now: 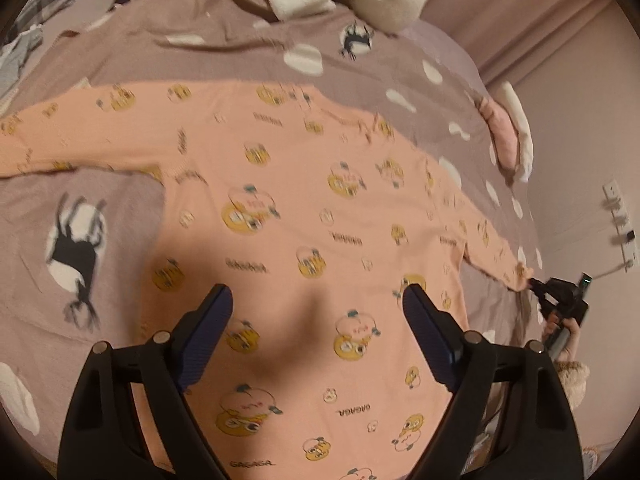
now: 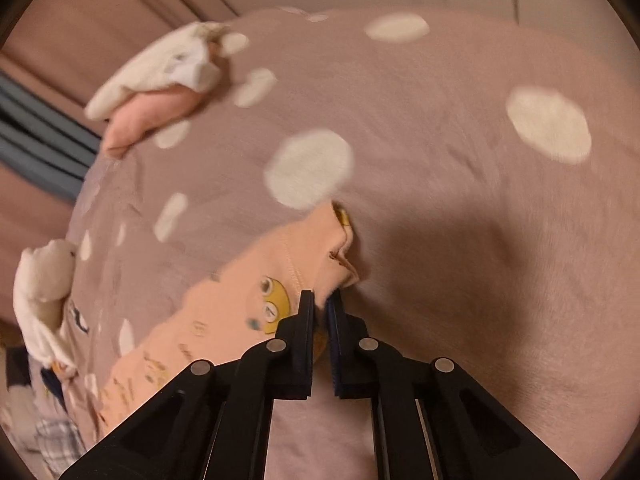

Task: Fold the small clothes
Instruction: 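Lift the sleeve and fold it across the body, then open the right gripper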

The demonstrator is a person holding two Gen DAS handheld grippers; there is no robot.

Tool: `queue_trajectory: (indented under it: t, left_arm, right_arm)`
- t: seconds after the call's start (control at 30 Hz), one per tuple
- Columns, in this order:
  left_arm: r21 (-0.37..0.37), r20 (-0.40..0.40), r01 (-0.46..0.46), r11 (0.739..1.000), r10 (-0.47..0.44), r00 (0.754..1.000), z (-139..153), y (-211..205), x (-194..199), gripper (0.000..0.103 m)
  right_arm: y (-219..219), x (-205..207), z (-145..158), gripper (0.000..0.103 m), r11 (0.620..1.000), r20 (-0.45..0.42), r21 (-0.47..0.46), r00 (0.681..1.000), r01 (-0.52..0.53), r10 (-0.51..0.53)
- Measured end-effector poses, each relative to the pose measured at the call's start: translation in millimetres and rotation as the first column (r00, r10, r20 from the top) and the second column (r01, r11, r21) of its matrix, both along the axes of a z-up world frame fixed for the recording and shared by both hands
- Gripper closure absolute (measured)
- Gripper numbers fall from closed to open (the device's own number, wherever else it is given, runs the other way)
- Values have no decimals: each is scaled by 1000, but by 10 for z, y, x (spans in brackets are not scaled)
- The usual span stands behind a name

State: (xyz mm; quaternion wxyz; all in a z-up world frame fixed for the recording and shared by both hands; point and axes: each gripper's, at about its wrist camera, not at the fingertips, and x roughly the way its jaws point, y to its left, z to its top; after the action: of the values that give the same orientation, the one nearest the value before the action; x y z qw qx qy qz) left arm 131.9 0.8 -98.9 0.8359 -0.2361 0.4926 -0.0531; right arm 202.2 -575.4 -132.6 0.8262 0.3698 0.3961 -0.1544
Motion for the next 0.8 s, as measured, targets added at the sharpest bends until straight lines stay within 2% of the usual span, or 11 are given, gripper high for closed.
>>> queue_trajectory:
  t: [0.2,0.3,0.47,0.53,0.67,0.8]
  left_arm:
    - [0,27,-54,999,54,998,144,222,-21,17]
    - [-2,34,-72,997,72,997,201,306,-40,17]
    - [6,48,-91,996,90,995,278,380,-45,17]
    - [7,51,-101,995,101,994,297,423,-46,17]
    - [5,47,-121,993,120,992,306,508,-51,17]
    - [17,45,-138,990,137,990,306,580,-58,17]
  right_arm:
    - [337,130,787,95,989,117,-112,988,-92,105]
    - [618,206,1147,95,972,172,-175,968,-154,184]
    - [1213,327,1432,95,931,213,-249,923,-266,320]
    - [1471,350,1496,95,910,226,-268,897,-318,380]
    - [2077,394,1561,95,839,212,-320,830,-440,516]
    - [2678,428,1485,95,747,151,-363,755,-558,638]
